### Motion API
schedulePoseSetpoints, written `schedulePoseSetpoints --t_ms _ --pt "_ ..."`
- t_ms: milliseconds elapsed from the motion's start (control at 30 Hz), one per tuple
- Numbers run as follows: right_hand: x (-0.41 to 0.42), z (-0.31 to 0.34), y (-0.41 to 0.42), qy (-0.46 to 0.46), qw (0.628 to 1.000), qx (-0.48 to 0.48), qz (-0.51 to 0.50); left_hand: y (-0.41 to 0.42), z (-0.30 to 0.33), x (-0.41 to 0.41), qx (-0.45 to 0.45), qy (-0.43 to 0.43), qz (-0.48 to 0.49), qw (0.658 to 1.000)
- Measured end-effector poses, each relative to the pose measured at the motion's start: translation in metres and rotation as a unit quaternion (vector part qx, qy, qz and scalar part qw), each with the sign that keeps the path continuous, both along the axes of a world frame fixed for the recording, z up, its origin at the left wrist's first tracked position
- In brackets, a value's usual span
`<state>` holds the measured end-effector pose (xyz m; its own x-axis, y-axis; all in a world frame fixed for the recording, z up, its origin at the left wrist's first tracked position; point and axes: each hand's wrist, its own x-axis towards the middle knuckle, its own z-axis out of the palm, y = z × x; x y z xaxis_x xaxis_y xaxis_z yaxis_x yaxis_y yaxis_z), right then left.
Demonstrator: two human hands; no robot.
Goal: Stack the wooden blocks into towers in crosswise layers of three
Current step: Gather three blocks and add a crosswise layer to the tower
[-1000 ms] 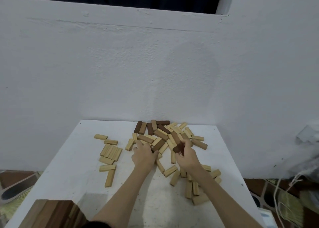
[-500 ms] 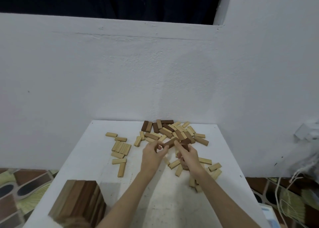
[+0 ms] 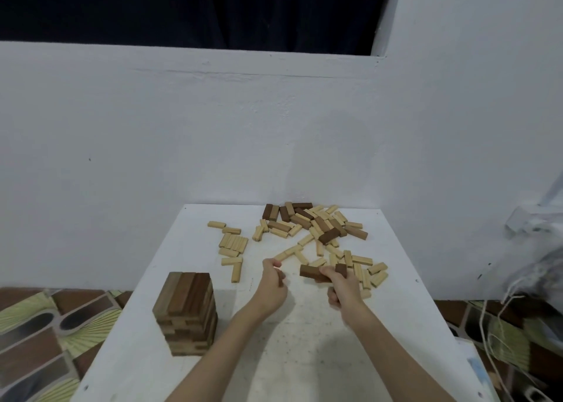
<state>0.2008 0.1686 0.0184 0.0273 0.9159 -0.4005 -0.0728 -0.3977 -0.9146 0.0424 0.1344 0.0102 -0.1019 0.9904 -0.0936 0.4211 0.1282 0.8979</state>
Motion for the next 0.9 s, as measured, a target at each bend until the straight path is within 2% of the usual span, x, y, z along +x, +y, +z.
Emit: schedulePoseSetpoints --t_ms 133,233,433,633,900 --pt "0.005 -0.011 -0.014 -0.034 0.999 0.005 0.024 -0.008 -0.003 -0.007 0.008 -0.006 0.026 1.000" --pt "0.005 -0.017 -0.021 -0.076 0.993 0.019 0.089 -0.006 -0.006 -0.015 -0.009 0.001 0.051 0.999" --pt "-0.001 -0.028 -0.033 -0.147 0.973 0.036 0.174 -0.012 -0.018 -0.014 -0.006 0.079 0.011 0.997" --pt "-0.004 -0.031 -0.043 -0.223 0.950 0.096 0.195 -0.015 -0.027 -0.007 -0.009 0.040 0.005 0.999" --pt "0.001 -0.035 -0.043 -0.276 0.935 0.119 0.190 -0.020 -0.030 -0.004 -0.017 0.060 -0.019 0.998"
